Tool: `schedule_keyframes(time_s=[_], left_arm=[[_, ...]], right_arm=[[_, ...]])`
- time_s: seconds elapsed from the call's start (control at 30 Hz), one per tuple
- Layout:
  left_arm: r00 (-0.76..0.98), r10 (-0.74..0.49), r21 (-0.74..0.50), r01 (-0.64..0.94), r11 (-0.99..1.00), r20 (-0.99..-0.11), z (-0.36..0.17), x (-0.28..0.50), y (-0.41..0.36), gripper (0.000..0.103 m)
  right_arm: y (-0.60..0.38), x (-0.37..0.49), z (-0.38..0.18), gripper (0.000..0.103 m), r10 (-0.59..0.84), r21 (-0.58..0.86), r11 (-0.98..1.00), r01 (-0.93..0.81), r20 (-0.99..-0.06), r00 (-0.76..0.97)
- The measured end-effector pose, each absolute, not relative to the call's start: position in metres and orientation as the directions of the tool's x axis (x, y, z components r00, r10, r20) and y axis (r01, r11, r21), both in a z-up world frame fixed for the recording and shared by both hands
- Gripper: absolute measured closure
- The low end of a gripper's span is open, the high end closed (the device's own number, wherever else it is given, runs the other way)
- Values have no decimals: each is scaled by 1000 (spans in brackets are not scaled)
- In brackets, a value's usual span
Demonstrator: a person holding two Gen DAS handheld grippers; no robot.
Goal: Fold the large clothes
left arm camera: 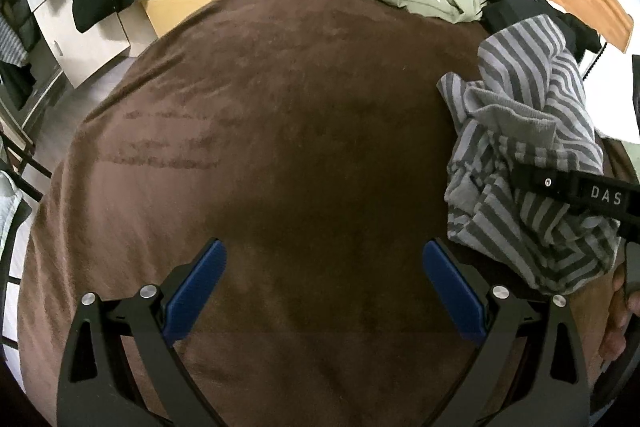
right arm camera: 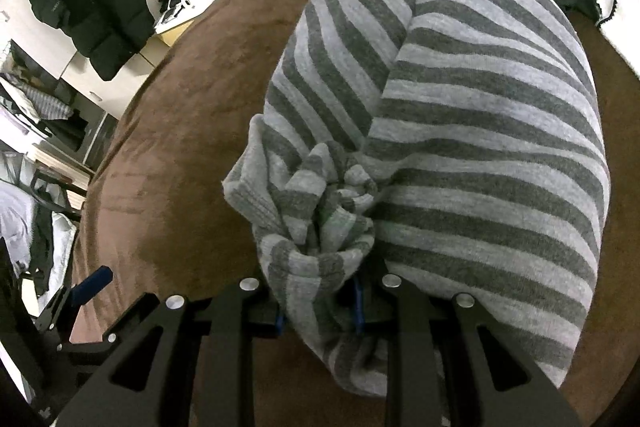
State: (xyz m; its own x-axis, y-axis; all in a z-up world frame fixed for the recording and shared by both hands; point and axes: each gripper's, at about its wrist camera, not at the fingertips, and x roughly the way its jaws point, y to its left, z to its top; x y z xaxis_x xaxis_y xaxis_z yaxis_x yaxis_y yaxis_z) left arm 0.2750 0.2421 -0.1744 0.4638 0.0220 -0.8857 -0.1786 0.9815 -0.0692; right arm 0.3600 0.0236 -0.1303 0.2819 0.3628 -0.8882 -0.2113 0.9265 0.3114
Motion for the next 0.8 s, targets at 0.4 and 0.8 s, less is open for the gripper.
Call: schedule_keyframes(time_s=[0.4, 0.8], left_arm=[[501, 36, -52, -160, 986, -865, -145, 275, 242, 7], [569, -181, -175, 66, 982, -802, -106, 300, 171, 7]], right_arm=[[-10, 331, -70, 16, 429, 334, 894, -298, -831, 356], [-98, 383, -34, 21, 295, 192, 951, -243, -802, 520]])
